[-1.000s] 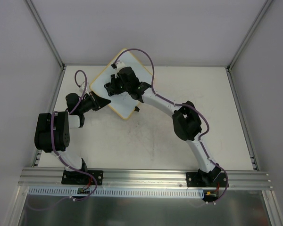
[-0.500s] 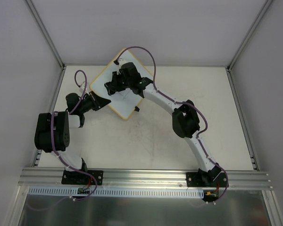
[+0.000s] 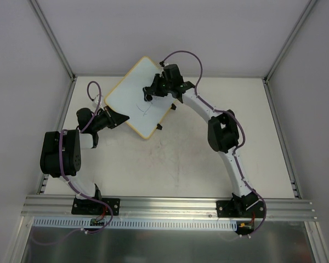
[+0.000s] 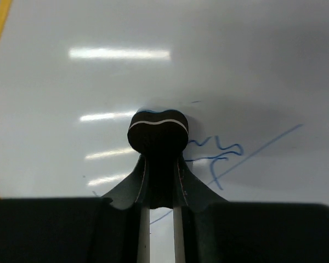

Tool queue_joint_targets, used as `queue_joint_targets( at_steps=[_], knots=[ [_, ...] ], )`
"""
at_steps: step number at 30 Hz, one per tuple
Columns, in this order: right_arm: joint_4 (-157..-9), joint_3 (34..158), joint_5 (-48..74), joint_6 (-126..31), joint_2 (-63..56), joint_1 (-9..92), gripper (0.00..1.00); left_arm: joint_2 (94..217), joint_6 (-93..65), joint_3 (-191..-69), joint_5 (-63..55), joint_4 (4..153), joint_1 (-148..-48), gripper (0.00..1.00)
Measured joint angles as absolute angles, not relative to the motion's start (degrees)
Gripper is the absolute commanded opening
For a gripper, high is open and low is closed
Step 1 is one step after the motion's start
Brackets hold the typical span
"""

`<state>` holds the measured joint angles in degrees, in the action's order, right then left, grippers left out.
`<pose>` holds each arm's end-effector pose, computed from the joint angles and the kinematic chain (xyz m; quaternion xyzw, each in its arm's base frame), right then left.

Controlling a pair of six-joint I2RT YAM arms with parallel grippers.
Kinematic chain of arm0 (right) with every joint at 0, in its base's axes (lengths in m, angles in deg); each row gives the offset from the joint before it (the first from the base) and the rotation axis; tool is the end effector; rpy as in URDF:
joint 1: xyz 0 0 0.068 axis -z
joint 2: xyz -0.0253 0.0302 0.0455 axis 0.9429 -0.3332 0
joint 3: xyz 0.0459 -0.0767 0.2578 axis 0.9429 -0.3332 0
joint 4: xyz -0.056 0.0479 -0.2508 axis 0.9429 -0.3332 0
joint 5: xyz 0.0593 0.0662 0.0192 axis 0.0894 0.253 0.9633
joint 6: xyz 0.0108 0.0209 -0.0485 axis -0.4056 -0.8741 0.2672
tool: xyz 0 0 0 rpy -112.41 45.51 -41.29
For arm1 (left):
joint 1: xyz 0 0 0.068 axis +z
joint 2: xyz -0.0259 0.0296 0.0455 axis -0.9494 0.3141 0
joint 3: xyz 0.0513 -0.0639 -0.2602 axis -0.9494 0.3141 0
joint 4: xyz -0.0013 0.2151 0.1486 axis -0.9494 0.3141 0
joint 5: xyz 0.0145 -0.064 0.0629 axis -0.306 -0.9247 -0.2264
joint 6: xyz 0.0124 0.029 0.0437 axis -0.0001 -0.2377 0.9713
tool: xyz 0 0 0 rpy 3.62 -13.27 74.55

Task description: Erase the whiteboard

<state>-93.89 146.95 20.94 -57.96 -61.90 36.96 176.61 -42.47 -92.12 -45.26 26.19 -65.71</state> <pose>0.4707 0.3241 0.2453 -0.1921 0.8136 0.3337 0.4356 0.3139 0.0057 0.1745 -0.0108 0.7368 -0.4750 0.4811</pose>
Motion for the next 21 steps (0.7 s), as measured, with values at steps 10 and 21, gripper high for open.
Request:
queue_joint_targets(
  at_steps=[10, 21],
  knots=[
    [-97.63, 146.95, 20.79, -60.30, -63.98, 43.93, 0.00, 176.72, -42.45, -92.34, -46.38, 25.97, -65.71, 0.00],
    [-102.59, 146.95, 17.35, -60.01, -64.70, 46.84, 0.00, 176.72, -42.30, -92.45, -46.88, 25.93, -65.71, 0.00]
  ],
)
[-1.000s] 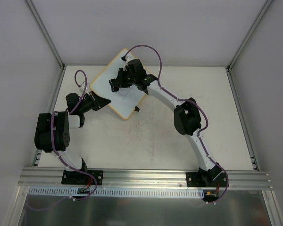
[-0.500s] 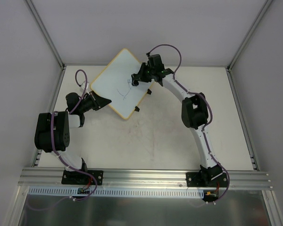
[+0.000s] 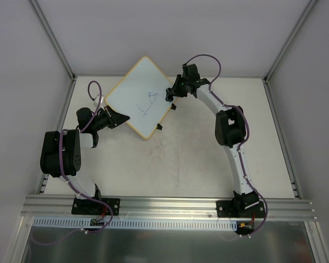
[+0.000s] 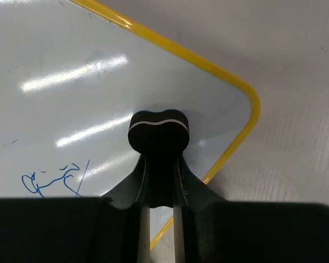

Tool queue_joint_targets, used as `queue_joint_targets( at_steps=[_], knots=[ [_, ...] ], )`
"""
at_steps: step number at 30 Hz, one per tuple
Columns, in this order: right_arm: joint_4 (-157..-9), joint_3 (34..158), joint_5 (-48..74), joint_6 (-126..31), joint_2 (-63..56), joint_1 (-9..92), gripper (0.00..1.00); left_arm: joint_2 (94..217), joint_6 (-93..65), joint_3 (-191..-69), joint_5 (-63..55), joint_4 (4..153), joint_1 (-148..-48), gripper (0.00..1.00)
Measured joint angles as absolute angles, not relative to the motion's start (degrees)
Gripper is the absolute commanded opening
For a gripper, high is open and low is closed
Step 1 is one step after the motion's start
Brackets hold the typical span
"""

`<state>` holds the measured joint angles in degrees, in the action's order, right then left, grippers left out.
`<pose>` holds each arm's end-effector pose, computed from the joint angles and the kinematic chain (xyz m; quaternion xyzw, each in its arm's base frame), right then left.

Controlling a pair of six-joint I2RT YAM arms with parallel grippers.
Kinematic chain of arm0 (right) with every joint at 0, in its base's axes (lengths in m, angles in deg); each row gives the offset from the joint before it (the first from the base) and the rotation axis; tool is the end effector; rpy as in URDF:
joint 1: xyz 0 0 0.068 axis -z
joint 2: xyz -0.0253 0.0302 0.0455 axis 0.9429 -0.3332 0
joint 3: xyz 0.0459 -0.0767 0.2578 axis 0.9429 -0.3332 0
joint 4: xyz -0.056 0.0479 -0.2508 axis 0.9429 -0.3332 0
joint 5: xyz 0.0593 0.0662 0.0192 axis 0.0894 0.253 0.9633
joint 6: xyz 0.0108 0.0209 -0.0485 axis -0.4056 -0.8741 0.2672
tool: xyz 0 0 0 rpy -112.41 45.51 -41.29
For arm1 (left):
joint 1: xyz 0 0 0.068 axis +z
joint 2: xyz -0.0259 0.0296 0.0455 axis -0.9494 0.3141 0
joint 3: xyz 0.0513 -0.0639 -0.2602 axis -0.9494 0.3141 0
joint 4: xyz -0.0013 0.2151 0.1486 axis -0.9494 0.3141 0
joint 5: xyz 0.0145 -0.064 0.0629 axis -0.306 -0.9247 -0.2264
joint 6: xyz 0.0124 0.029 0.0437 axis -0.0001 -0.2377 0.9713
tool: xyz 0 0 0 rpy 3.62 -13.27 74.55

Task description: Erase the whiteboard

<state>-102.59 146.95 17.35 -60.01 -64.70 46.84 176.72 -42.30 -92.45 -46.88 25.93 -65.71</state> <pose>0.5180 0.2356 0.2039 -0.0825 0.8831 0.2529 0.3864 0.3145 0.0052 0.1760 0.0021 0.7341 -0.4820 0.4783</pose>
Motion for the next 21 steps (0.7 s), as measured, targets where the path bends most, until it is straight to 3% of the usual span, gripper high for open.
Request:
queue_joint_targets(
  at_steps=[21],
  knots=[
    [-104.38, 151.72, 7.21, -53.37, -65.77, 40.74, 0.00, 176.74, -42.21, -92.45, -47.80, 26.46, -65.69, 0.00]
  ],
)
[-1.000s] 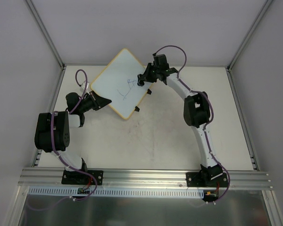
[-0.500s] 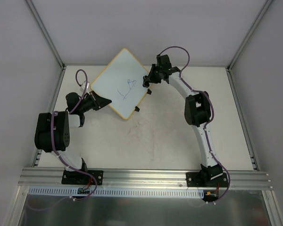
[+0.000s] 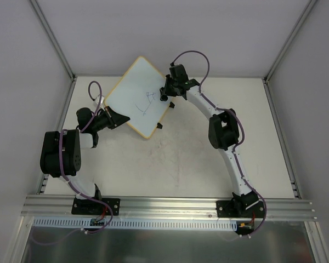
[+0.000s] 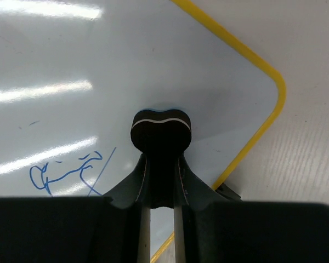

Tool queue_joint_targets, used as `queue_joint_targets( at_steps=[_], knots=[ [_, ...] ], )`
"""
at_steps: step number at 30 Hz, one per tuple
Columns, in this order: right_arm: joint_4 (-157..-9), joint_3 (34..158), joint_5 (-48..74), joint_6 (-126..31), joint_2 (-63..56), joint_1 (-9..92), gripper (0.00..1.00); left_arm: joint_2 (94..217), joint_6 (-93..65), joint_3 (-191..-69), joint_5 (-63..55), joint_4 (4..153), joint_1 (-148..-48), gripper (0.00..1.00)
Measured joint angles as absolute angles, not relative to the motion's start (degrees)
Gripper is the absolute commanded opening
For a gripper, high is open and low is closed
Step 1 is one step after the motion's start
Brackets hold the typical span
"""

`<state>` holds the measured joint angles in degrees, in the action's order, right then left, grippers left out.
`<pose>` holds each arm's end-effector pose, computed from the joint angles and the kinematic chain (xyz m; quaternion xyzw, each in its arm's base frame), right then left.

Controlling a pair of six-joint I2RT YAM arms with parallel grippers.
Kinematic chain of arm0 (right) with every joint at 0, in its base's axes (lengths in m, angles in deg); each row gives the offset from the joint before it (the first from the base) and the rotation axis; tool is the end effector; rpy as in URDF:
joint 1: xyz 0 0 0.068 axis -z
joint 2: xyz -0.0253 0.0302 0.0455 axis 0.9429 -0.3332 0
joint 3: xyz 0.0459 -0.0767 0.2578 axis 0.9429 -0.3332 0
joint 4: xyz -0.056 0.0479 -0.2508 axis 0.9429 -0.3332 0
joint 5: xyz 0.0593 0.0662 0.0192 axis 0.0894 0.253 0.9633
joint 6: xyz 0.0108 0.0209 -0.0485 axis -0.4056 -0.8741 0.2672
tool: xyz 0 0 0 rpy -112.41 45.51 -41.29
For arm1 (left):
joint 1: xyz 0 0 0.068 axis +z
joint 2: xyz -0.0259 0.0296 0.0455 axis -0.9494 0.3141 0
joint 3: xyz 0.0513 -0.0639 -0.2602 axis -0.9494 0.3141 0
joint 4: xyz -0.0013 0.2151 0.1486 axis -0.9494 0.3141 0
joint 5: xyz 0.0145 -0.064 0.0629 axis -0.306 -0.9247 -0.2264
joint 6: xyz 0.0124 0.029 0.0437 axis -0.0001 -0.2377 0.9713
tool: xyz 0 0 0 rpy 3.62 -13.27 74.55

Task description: Erase the whiteboard

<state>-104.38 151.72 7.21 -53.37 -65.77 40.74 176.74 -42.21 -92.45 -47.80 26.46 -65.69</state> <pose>0.4981 0.2867 0.2188 -0.1401 0.8717 0.1839 0.4322 0.3140 0.0049 0.1750 0.0054 0.7355 -0.4865 0.4714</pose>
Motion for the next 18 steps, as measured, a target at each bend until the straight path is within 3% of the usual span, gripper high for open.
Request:
queue_joint_targets(
  at_steps=[10, 18],
  knots=[
    [-102.26, 151.78, 8.02, -50.13, -64.13, 35.34, 0.00, 176.74, -42.19, -92.45, -47.80, 26.98, -65.69, 0.00],
    [-98.81, 152.37, 16.52, -46.83, -62.99, 29.87, 0.00, 176.78, -42.25, -92.45, -47.75, 27.37, -65.65, 0.00]
  ],
)
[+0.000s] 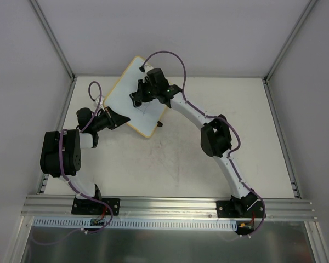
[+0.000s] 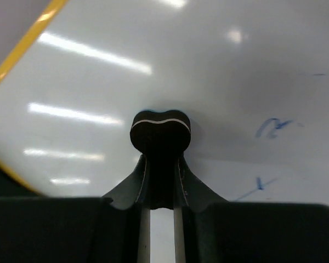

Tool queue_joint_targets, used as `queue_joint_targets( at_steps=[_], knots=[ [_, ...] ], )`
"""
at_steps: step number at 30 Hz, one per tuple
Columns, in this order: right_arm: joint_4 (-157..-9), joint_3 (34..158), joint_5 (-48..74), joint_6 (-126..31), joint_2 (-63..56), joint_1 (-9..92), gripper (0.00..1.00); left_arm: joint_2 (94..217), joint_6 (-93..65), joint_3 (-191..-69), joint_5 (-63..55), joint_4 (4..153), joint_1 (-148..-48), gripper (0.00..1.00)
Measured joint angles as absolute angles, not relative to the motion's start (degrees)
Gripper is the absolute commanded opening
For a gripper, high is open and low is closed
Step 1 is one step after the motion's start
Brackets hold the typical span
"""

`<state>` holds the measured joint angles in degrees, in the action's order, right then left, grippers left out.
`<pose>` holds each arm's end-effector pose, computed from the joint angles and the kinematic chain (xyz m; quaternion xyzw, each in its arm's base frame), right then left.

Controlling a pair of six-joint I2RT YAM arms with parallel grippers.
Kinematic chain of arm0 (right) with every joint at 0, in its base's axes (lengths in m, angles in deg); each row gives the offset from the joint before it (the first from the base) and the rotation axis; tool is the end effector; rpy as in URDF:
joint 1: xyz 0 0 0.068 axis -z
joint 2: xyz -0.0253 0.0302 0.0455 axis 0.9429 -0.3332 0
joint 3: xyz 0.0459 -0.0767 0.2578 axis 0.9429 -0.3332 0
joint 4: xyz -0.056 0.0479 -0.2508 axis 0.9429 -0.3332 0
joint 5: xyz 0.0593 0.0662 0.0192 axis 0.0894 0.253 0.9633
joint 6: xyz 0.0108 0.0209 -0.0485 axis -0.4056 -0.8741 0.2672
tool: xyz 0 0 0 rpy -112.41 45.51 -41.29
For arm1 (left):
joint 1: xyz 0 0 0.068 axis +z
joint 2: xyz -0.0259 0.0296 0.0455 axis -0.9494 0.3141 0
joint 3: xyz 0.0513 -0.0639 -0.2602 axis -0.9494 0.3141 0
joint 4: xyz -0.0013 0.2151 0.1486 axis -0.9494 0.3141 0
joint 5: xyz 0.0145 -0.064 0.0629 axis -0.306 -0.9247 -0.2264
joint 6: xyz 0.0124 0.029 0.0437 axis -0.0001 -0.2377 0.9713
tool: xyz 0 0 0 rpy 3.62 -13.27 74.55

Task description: Erase the whiteboard

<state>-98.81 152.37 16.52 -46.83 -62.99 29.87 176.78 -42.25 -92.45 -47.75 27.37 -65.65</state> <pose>0.4306 0.3791 0.2592 -0.3002 0.7855 0.2881 0.4580 0.3138 0.0051 0.1733 0.0002 0.7390 -0.4869 0.4656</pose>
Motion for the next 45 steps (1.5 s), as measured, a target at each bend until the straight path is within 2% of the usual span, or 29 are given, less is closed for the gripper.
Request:
queue_joint_targets(
  at_steps=[10, 22, 36, 45],
  knots=[
    [-96.05, 151.91, 26.82, -45.96, -62.36, 26.20, 0.00, 177.11, -42.27, -92.45, -47.86, 27.46, -65.63, 0.00],
    [-95.31, 150.47, 24.02, -48.76, -61.73, 27.84, 0.00, 177.17, -42.25, -92.45, -47.93, 27.18, -65.65, 0.00],
    [-96.53, 150.47, 16.15, -51.23, -64.68, 39.91, 0.00, 177.59, -42.23, -93.32, -49.33, 27.11, -65.65, 0.00],
    [-96.71, 150.89, 16.33, -51.25, -65.46, 40.85, 0.00, 177.70, -41.66, -95.16, -51.14, 30.89, -65.54, 0.00]
  ],
)
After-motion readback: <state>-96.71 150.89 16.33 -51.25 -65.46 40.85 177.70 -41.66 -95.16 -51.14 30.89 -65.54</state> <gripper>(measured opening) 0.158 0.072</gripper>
